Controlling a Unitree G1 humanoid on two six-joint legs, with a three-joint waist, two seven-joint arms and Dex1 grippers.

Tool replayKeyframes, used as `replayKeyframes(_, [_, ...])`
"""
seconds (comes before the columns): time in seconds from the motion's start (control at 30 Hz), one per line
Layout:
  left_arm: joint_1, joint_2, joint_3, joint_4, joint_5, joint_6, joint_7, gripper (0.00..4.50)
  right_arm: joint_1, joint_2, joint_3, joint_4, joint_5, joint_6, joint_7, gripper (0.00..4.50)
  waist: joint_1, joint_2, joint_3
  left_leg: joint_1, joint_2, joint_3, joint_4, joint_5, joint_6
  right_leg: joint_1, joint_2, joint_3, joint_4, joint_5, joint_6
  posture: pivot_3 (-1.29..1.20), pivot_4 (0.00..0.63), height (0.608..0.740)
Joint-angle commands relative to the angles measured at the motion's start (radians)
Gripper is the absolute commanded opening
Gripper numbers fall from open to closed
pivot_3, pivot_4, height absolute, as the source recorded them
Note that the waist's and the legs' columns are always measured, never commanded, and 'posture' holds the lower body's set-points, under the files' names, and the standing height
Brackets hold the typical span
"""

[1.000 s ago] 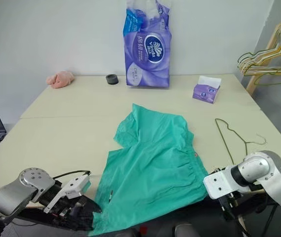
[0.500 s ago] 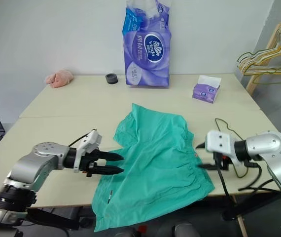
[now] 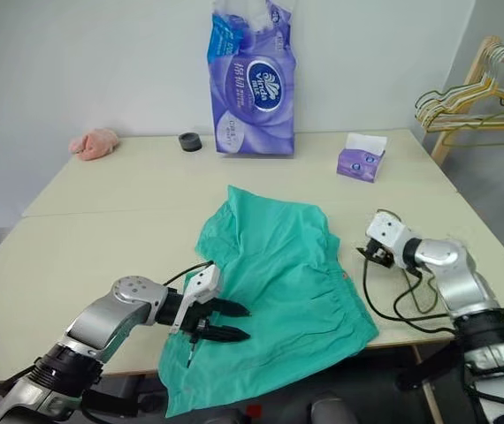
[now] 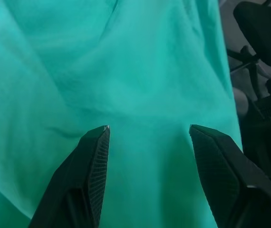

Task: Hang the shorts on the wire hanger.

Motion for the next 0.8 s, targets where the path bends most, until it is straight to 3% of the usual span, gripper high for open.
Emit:
replayKeyframes(0.03, [0.003,-0.005,-0.002,-0.004,0.012,-0.02,0.003,2.81,-0.053,0.038,0.009,0.061,-0.006,-0.054,0.002,3.14,0.0,0.0,0.0,0.0,0.0,0.0,0.0,0.0,0.0,0.0,0.0,0.0,0.0,0.0,-0.001,-0.11,0.052,0.74])
replayKeyframes(0.2, [0.024,0.003,-0.008,-0.024,0.017,-0.02,-0.002,2.81,-0.104,0.08,0.069,0.181,-0.066,-0.129,0.005,3.14,-0.001,0.0,0.0,0.0,0.0,0.0,0.0,0.0,0.0,0.0,-0.001,0.0,0.0,0.001,-0.002,-0.1,0.05,0.74])
replayKeyframes(0.4, [0.041,0.011,-0.007,-0.036,0.019,-0.016,0.001,2.81,-0.106,0.116,0.017,0.181,0.03,-0.111,0.079,3.14,-0.001,0.0,0.0,0.0,0.0,-0.001,0.0,0.0,0.0,0.001,-0.001,0.0,0.0,0.001,-0.002,-0.09,0.047,0.74])
replayKeyframes(0.67, [0.086,0.031,-0.018,-0.03,0.041,-0.028,0.004,2.81,-0.181,0.252,-0.114,0.243,0.137,0.022,-0.047,3.14,-0.009,0.002,-0.001,0.005,0.001,-0.001,-0.001,-0.001,0.0,0.005,-0.001,-0.001,0.0,0.001,-0.002,-0.09,0.05,0.74])
replayKeyframes(0.8, [0.092,0.035,-0.015,-0.028,0.045,-0.031,0.004,2.81,-0.237,0.267,-0.129,0.326,0.088,-0.027,-0.179,3.14,-0.014,0.002,-0.001,0.008,0.0,-0.001,-0.002,-0.001,0.001,0.008,-0.001,0.0,0.0,0.0,-0.002,-0.09,0.049,0.74])
